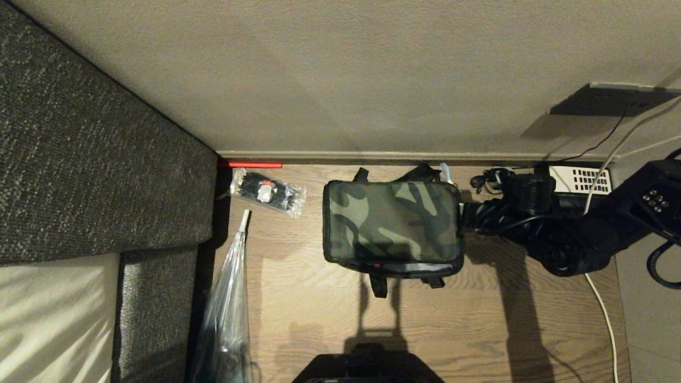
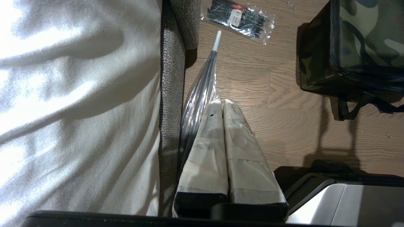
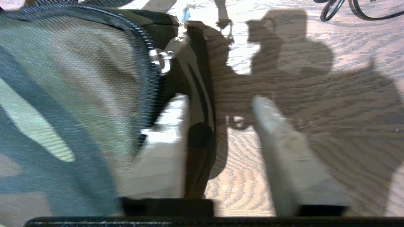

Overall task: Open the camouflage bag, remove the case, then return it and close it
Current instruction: Open the top of the storage box

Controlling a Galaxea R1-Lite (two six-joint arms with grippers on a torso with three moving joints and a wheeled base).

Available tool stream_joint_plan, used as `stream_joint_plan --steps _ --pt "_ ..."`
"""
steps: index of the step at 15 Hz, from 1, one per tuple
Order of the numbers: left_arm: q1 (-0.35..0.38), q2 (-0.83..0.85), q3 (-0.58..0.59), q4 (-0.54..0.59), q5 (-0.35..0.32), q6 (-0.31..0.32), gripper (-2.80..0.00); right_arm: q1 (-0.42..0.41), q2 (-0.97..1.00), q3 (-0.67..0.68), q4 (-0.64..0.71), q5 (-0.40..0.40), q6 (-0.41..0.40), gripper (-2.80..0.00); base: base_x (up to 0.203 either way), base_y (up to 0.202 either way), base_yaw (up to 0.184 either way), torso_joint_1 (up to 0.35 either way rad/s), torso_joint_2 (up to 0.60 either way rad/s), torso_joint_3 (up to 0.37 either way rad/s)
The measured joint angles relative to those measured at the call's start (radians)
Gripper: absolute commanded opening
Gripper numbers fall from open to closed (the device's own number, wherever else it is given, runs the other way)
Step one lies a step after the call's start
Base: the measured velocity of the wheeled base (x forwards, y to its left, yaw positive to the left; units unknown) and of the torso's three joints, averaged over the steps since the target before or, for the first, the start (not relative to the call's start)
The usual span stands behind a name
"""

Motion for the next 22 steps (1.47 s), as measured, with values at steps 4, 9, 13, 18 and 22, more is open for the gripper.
stream_joint_plan --steps 4,9,13,18,22 --pt "0.000 0.000 0.000 0.000 0.000 0.000 -2.80 -0.014 -0.051 0.116 -0.003 0.084 0.019 0.00 0.000 0.000 0.000 0.000 0.00 0.000" --pt "0.000 0.000 0.000 0.000 0.000 0.000 -2.80 -0.047 -0.193 0.239 0.067 0.262 0.166 0.00 0.000 0.000 0.000 0.000 0.00 0.000" --pt "0.000 0.000 0.000 0.000 0.000 0.000 -2.80 -0.048 -0.264 0.275 0.119 0.409 0.282 0.00 0.000 0.000 0.000 0.000 0.00 0.000" --pt "0.000 0.000 0.000 0.000 0.000 0.000 -2.80 -0.012 -0.274 0.263 0.139 0.429 0.360 0.00 0.000 0.000 0.000 0.000 0.00 0.000" --pt "0.000 0.000 0.000 0.000 0.000 0.000 -2.80 0.025 -0.230 0.210 0.131 0.429 0.366 0.00 0.000 0.000 0.000 0.000 0.00 0.000"
